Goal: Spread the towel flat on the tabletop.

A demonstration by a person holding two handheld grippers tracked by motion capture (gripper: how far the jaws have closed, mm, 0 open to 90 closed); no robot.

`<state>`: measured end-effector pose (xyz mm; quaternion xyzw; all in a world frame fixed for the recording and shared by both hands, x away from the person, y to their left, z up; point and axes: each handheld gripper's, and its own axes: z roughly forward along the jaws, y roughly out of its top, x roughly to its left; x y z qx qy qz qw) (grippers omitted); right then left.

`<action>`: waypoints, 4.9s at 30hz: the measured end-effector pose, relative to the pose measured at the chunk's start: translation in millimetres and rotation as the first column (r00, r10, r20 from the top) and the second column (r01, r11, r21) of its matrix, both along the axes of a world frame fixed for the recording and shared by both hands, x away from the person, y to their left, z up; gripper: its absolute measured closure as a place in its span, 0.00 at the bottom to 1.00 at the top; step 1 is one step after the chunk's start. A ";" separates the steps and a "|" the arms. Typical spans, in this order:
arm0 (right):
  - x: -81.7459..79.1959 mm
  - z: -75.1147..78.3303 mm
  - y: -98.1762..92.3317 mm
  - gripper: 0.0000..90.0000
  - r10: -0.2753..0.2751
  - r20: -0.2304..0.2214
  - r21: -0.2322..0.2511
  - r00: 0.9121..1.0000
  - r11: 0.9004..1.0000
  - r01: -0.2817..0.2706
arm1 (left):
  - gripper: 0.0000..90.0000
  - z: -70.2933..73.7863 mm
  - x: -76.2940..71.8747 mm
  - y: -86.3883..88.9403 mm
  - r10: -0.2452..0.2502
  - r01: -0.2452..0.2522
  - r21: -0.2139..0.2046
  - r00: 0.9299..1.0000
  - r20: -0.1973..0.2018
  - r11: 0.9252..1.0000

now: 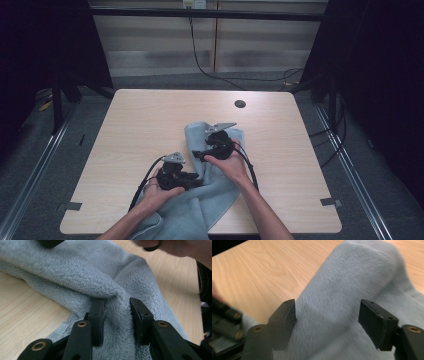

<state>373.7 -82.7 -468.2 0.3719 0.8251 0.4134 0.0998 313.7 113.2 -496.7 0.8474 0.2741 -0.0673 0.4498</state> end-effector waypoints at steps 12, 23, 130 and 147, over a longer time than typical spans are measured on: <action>-12.8 2.2 -28.3 0.86 -0.060 0.036 -0.005 0.998 0.998 0.061 | 0.69 -0.7 -4.5 -1.6 0.000 0.000 0.006 1.000 0.003 1.000; 6.4 -30.3 5.2 0.54 -0.013 -0.034 -0.036 0.999 0.999 0.012 | 0.65 -0.7 -10.0 -2.1 0.005 -0.005 0.006 0.999 0.049 1.000; -29.4 -38.2 -49.1 0.56 0.004 0.021 -0.097 1.000 0.995 -0.002 | 0.96 18.6 66.0 68.0 0.290 -0.292 -0.002 0.948 0.130 0.956; -22.7 -35.8 -120.3 0.50 -0.180 0.001 -0.138 0.984 0.974 0.178 | 0.75 18.6 102.0 132.0 0.512 -0.510 -0.049 0.854 0.087 0.859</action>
